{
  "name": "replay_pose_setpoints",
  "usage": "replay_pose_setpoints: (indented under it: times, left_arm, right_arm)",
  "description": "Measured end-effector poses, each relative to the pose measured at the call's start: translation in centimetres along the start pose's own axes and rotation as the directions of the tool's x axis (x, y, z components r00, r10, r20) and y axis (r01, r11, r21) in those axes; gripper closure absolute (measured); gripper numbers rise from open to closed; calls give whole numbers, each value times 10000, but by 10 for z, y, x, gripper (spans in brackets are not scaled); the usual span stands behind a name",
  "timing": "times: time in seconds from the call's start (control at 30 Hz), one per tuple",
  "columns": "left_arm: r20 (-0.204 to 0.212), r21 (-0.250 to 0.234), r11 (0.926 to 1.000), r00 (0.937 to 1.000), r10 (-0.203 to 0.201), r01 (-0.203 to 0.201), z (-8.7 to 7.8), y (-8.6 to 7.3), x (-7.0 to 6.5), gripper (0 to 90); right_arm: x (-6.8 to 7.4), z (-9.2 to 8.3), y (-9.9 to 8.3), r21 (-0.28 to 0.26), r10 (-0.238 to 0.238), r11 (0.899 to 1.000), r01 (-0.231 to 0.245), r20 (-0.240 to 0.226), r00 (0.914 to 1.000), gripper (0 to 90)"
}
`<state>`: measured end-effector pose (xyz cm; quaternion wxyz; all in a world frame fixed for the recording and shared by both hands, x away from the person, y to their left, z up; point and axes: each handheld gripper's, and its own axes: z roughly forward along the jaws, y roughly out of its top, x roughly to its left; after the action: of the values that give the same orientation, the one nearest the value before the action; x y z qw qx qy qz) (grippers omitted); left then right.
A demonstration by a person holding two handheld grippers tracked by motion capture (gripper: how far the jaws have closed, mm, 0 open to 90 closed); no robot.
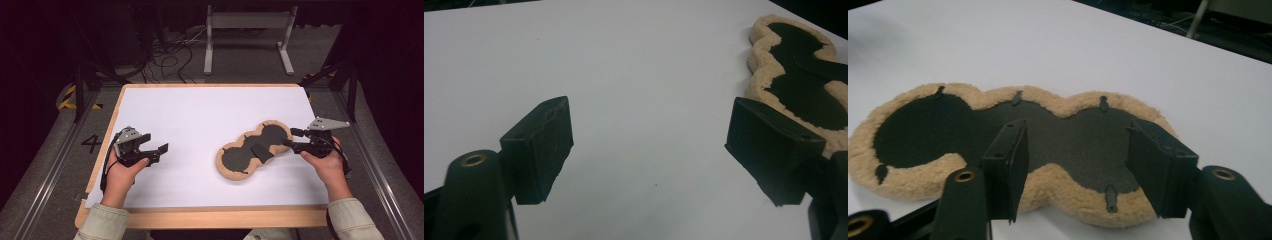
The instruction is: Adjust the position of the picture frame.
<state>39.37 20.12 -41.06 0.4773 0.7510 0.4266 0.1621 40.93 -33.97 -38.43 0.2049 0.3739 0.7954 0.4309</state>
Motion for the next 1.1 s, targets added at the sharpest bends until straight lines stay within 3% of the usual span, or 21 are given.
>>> replay_pose_setpoints:
  times: [0.2, 0.27, 0.43, 0.77, 1.1]
  left_arm:
    - [-149, 181, 9998, 9998, 124, -121, 1, -1, 1, 199]
    - [-138, 190, 9998, 9999, 94, -92, 1, -1, 1, 201]
    - [-191, 188, 9998, 9998, 43, -40, -1, -2, 2, 204]
    - [-297, 37, 9998, 9994, -194, 196, -9, -4, 7, 206]
    - [-218, 172, 9997, 9996, -156, 160, -4, -4, 6, 203]
  right_arm:
    - [-15, 4, 13, 447, 55, 9990, -62, 166, 9998, 687]
    - [-17, 5, 14, 501, 80, 9987, -91, 234, 9997, 717]
    - [-32, 13, 23, 1108, 498, 9923, -561, 589, 9970, 896]
    - [-52, 33, 28, 2001, 592, 9768, -761, 893, 9942, 900]
    - [-71, 60, 9, 2533, 936, 9582, -1332, 1624, 9823, 900]
